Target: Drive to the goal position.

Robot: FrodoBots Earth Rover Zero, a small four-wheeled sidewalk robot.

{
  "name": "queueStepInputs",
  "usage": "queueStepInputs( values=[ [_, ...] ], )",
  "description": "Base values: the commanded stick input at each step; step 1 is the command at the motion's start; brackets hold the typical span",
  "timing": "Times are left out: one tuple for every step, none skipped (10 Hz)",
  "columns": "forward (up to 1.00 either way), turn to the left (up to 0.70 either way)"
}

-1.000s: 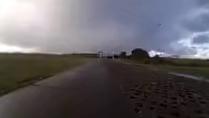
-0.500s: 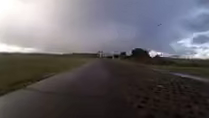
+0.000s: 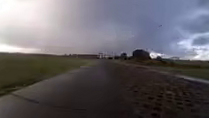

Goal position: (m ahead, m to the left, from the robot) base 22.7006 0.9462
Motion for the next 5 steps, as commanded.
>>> queueStepInputs(
  values=[
    [0.70,0.04],
    [0.70,0.00],
    [0.70,0.00],
    [0.70,0.00],
    [0.70,0.00]
  ],
)
